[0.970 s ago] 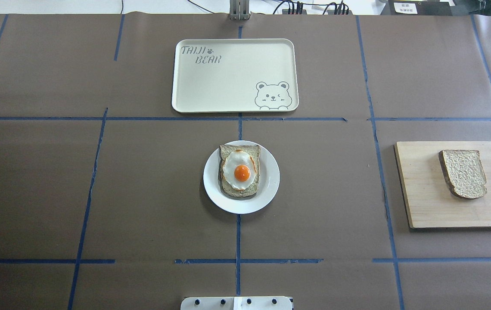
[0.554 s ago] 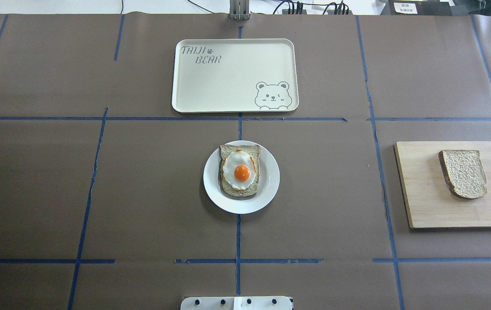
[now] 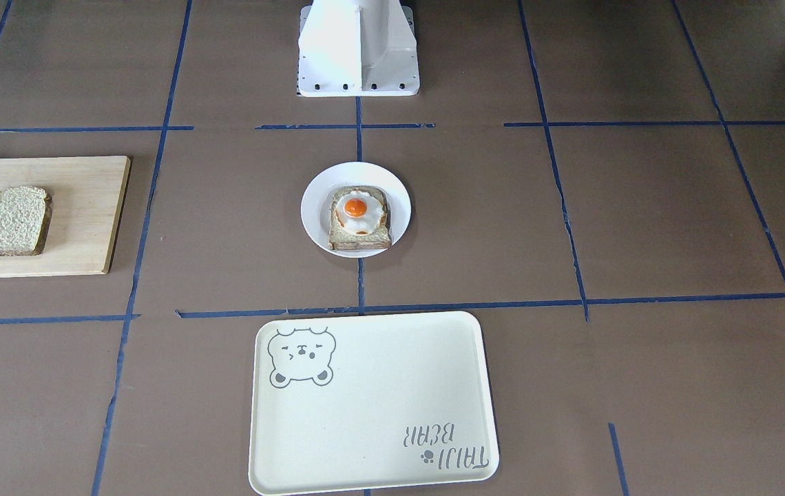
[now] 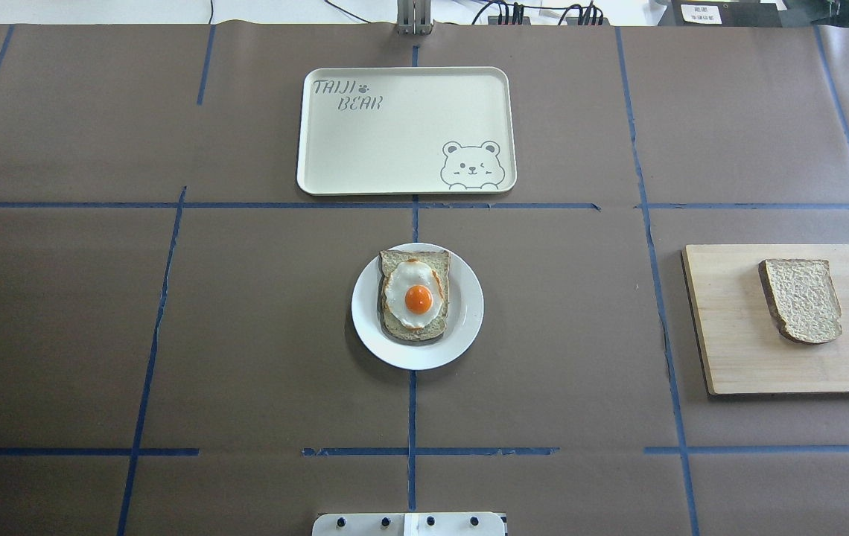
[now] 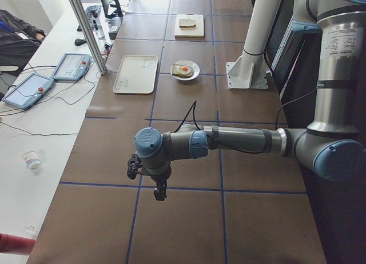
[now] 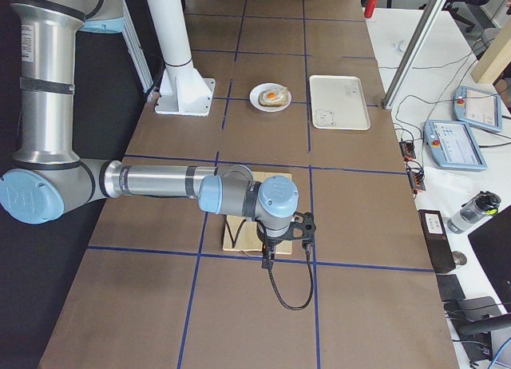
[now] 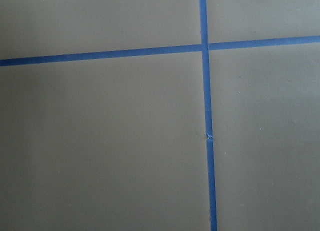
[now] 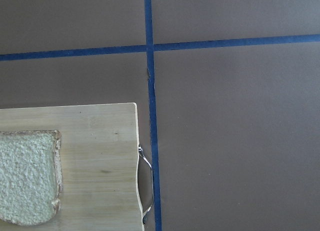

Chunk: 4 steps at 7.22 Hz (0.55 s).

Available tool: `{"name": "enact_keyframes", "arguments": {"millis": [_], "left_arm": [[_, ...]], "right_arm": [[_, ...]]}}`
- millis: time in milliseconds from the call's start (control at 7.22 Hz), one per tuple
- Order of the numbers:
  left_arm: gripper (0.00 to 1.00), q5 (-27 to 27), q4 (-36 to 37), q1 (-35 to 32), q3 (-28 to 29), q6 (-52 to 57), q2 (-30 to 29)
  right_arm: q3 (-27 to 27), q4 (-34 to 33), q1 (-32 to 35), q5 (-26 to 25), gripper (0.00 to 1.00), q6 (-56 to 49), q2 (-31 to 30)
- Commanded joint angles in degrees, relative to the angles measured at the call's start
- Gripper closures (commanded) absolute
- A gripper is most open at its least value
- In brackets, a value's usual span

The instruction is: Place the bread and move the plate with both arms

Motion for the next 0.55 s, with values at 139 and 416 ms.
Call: {"name": "enact_keyframes", "arguments": {"millis": [139, 416], "left_arm": [[0.0, 0.0, 0.0, 0.0, -0.1, 0.0, 0.0], [0.0, 0.1, 0.0, 0.0, -0.6, -0.1, 0.0]], "right_arm": [[0.3, 0.1, -0.2, 0.2, 0.0, 0.1, 1.2], [0.4, 0.0, -0.7, 0.4, 0.0, 0.2, 3.6]]}}
